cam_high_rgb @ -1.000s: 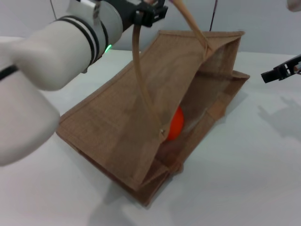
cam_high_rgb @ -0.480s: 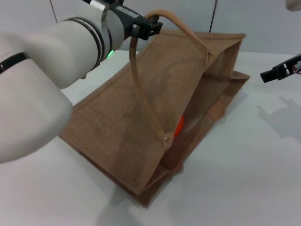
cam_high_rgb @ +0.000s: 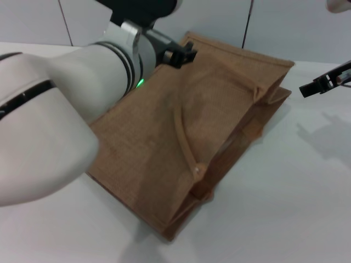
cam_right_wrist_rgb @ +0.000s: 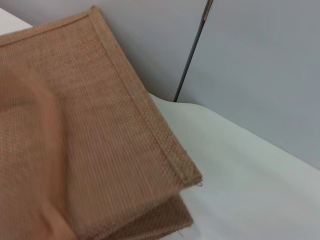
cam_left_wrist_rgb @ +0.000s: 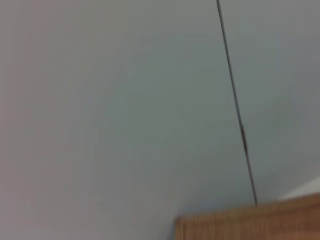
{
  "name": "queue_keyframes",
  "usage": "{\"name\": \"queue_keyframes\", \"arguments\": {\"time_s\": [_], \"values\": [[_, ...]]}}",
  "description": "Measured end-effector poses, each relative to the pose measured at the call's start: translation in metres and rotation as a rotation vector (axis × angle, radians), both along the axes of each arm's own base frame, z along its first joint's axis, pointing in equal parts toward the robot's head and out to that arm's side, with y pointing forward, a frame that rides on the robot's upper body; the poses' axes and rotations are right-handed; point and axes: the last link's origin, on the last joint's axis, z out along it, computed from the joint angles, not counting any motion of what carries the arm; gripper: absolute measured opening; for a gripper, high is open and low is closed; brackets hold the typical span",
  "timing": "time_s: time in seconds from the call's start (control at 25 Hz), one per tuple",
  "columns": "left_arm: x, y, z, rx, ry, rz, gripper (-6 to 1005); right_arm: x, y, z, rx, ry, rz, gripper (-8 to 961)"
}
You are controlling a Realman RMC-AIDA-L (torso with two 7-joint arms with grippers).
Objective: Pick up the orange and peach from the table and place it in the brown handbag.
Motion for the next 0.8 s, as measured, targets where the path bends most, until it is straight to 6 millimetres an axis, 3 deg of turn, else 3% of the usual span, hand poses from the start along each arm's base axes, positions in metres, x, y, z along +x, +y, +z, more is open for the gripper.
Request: {"name": "queue_keyframes", "arguments": {"time_s": [0.32, 0.56, 0.8], "values": [[-0.022, 0.003, 0.006, 0.010, 0.102, 0.092, 869, 0.001, 0.000, -0.001, -0.003, -0.001, -0.003, 764], [-0.029, 0.008, 0.022, 0.073, -0.050, 0.086, 867, -0.003, 0.000, 0.006, 0.053, 0.032, 0.041, 764], [-0.046, 0.014, 0.034, 0.127, -0.159, 0.025, 864, -0.019, -0.002, 0.011, 0.197, 0.167, 0.236, 764]]}}
